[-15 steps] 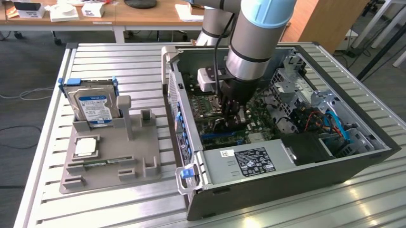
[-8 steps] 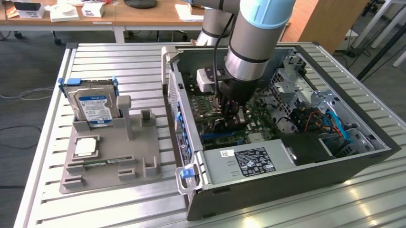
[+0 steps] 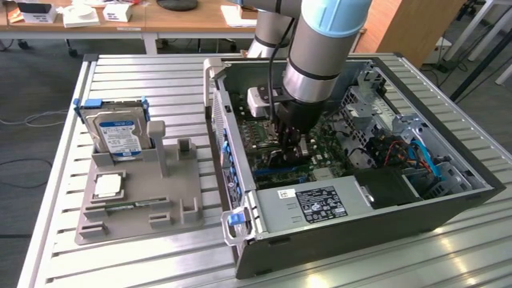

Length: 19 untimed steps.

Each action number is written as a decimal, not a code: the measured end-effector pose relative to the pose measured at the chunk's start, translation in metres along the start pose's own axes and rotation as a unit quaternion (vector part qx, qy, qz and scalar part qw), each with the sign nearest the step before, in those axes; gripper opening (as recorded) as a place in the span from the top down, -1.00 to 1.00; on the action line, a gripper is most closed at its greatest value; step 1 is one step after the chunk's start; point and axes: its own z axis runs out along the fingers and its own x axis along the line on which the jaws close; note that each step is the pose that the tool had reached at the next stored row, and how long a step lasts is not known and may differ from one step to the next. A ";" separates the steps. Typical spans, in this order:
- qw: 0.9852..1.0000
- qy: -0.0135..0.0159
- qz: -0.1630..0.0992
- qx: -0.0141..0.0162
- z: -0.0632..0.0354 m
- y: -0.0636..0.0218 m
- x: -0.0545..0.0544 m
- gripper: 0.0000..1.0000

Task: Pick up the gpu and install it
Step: 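Insert the gpu into the slot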

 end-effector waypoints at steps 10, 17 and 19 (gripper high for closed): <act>1.000 0.000 0.000 0.000 0.0022 0.0031 0.000 0.46; 1.000 0.000 0.000 0.000 0.0023 0.0032 0.000 0.46; 1.000 0.000 0.000 0.000 0.0023 0.0033 0.000 0.46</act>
